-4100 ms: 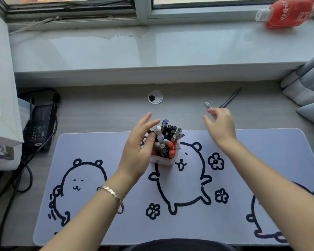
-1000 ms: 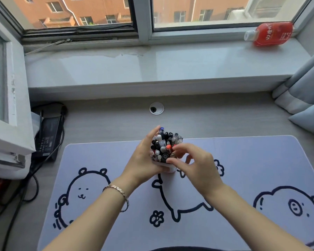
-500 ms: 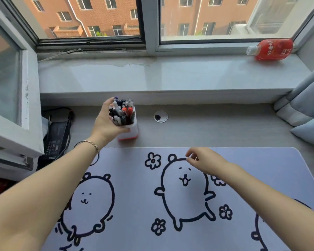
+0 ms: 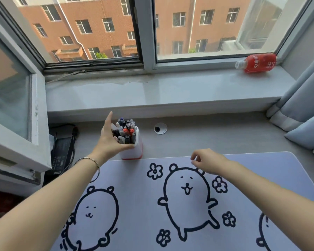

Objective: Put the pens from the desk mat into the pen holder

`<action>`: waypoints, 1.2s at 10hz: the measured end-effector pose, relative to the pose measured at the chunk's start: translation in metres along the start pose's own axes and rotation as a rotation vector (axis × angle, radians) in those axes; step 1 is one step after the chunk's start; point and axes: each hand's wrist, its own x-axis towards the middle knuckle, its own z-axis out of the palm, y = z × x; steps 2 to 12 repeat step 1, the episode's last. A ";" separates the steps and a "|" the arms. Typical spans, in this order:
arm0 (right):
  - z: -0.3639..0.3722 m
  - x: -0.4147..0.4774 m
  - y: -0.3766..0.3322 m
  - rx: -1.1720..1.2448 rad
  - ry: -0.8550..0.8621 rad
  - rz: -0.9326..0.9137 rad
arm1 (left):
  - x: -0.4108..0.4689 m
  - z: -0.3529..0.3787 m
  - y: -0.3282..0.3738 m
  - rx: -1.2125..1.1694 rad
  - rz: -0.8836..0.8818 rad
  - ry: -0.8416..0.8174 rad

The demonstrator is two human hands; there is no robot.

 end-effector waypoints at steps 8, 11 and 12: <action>-0.021 -0.001 -0.007 -0.110 0.028 -0.025 | -0.003 0.004 0.035 0.252 0.096 0.201; -0.021 -0.001 -0.007 -0.110 0.028 -0.025 | -0.003 0.004 0.035 0.252 0.096 0.201; -0.021 -0.001 -0.007 -0.110 0.028 -0.025 | -0.003 0.004 0.035 0.252 0.096 0.201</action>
